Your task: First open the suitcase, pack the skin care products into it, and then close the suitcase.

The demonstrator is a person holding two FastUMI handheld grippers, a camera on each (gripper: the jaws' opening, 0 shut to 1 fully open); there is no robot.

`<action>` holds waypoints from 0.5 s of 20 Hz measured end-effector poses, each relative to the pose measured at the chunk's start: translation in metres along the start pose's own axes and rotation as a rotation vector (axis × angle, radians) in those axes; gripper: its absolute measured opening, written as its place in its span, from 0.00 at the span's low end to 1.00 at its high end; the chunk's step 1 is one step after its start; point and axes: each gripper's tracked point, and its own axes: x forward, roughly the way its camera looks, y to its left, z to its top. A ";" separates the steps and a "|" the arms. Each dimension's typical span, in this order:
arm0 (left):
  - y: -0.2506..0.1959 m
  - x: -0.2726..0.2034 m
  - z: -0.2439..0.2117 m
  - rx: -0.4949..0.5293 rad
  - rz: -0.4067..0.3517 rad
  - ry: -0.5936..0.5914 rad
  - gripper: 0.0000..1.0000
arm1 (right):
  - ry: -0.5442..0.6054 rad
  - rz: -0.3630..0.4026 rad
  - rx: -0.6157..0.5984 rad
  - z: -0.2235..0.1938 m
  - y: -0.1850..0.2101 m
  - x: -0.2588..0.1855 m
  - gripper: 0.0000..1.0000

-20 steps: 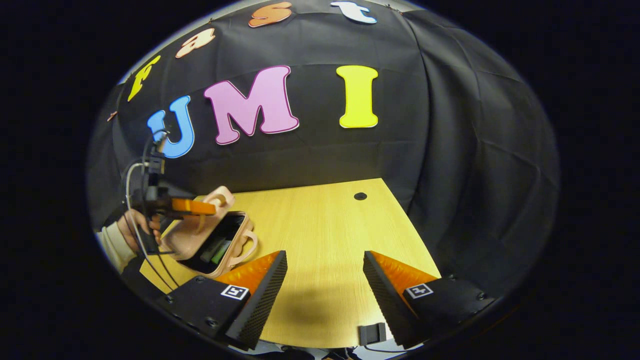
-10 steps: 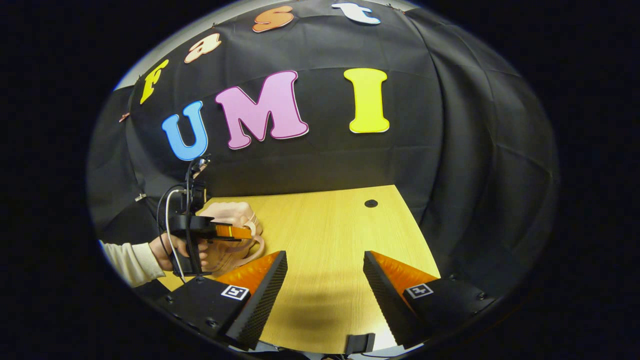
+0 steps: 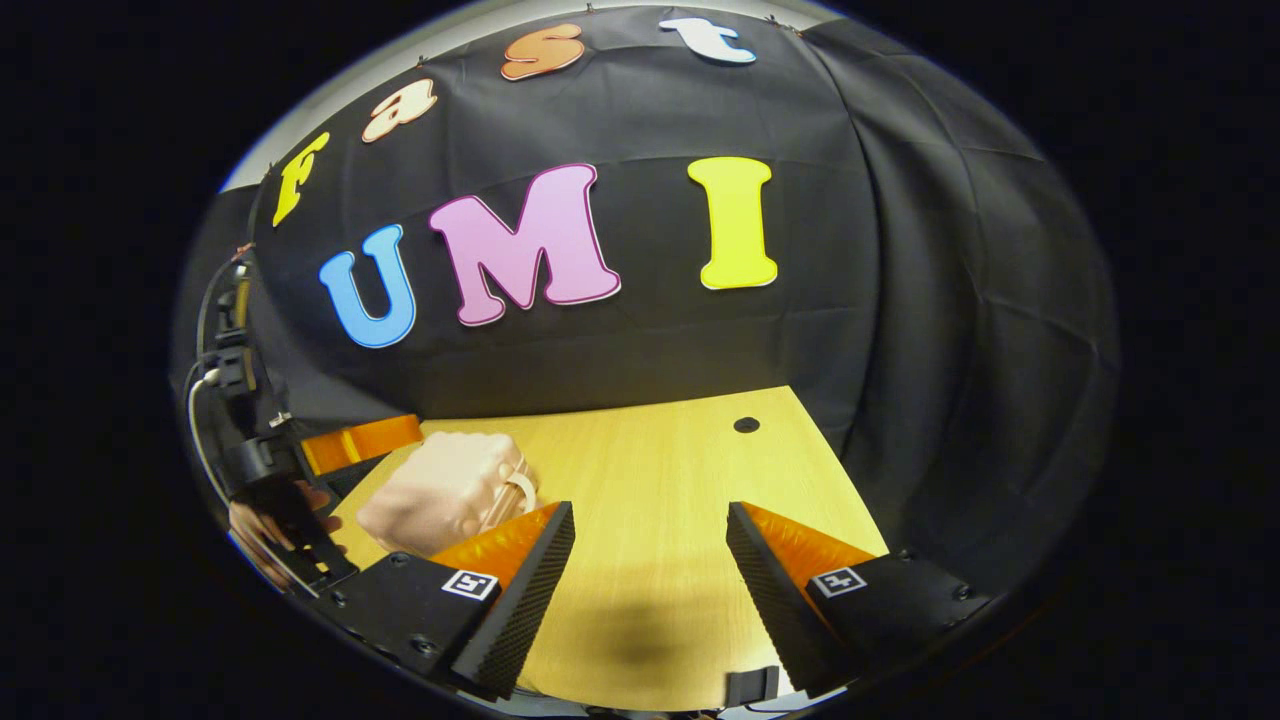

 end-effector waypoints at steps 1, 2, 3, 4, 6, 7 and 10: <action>0.001 -0.013 0.007 0.011 0.015 -0.021 0.96 | -0.019 -0.005 0.002 0.007 0.004 0.000 0.97; 0.004 -0.024 0.011 0.016 0.034 -0.029 0.96 | -0.032 -0.008 0.003 0.009 0.009 0.000 0.97; 0.003 -0.034 0.007 0.014 0.057 -0.044 0.96 | -0.045 -0.005 0.002 0.013 0.015 -0.001 0.97; 0.006 -0.048 0.010 0.006 0.066 -0.061 0.96 | -0.065 -0.002 -0.002 0.018 0.021 -0.003 0.97; 0.014 -0.070 0.002 0.004 0.084 -0.082 0.96 | -0.118 -0.007 -0.005 0.027 0.026 -0.008 0.97; 0.020 -0.075 -0.001 0.015 0.101 -0.087 0.96 | -0.140 -0.018 -0.004 0.030 0.026 -0.008 0.97; 0.036 -0.091 0.000 0.050 0.141 -0.104 0.96 | -0.164 -0.039 -0.003 0.031 0.030 -0.010 0.97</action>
